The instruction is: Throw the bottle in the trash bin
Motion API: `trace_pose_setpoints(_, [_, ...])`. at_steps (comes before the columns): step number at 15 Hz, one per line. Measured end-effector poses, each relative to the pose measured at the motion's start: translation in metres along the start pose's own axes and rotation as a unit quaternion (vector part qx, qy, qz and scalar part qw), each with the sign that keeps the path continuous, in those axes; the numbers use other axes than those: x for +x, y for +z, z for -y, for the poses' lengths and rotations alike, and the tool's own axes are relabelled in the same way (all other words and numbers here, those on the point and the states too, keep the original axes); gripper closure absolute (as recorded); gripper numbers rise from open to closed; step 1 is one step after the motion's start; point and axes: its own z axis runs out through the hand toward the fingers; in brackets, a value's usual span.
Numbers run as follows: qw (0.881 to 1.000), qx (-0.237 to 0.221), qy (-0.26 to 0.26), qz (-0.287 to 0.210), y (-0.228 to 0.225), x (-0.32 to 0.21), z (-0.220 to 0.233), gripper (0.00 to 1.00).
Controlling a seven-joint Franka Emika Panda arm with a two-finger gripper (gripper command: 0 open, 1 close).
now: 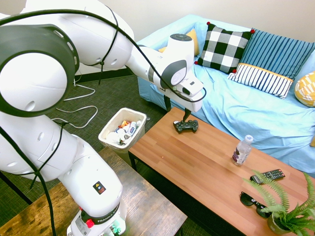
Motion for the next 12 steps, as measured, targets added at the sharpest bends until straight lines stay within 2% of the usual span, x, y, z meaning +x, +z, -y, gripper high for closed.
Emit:
trace_pose_setpoints(2, [1.0, 0.001, 0.002, -0.001, 0.0, 0.001, 0.002, 0.0])
trace_pose_setpoints(5, [0.999, 0.011, 0.037, -0.016, 0.0, 0.022, 0.013, 0.0])
trace_pose_setpoints(12, [0.986, 0.015, 0.161, -0.044, 0.009, 0.152, 0.008, 0.0])
